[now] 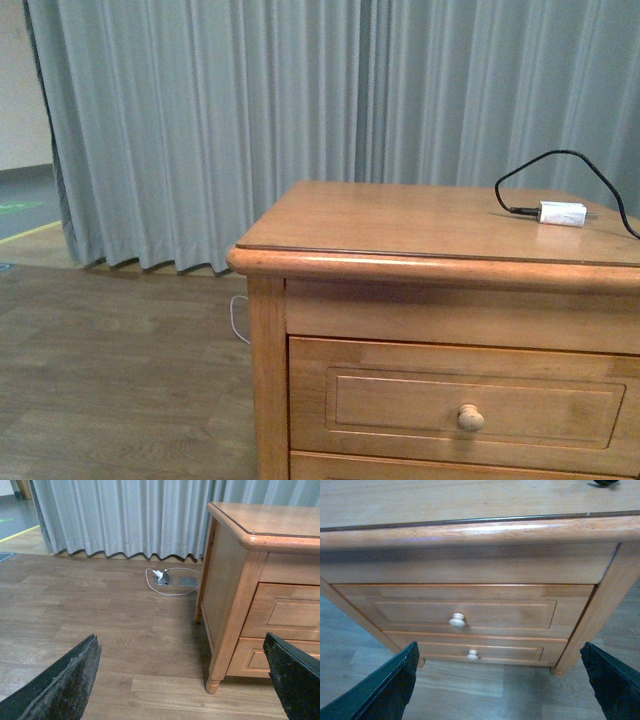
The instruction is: Place pink marker in drawer with both arms
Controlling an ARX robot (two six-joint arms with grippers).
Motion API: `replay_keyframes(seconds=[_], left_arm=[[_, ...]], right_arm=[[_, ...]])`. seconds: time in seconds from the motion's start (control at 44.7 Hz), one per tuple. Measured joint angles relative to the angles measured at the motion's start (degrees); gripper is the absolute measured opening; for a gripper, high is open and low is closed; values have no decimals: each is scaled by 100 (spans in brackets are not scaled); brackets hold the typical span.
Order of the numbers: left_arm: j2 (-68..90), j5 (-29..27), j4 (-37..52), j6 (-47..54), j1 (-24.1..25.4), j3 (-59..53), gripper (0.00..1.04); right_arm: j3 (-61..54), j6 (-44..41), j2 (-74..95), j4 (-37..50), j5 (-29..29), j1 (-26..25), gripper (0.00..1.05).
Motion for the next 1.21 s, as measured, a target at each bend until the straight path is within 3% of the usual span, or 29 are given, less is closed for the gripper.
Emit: replay_keyframes(seconds=[0.246, 0.448, 0.515, 0.559, 0.873, 1.208], left_arm=[[0, 0, 0, 0, 0, 0, 99], [0, 2, 0, 0, 0, 0, 99], [0, -2, 0, 0, 0, 0, 99], [0, 0, 0, 0, 0, 0, 99], [0, 0, 0, 0, 0, 0, 99], [0, 0, 0, 0, 0, 0, 99]], right_arm=[[-238, 20, -2087, -1735, -90, -227, 96], [-304, -33, -2319, -1692, -9, -297, 95], [-988, -402, -2590, -120, 155, -393, 79], [-1241, -501, -2734, 417, 184, -424, 71], [-2144, -680, -3558, 627, 177, -428, 2], [-2535, -695, -4293, 289, 177, -428, 1]])
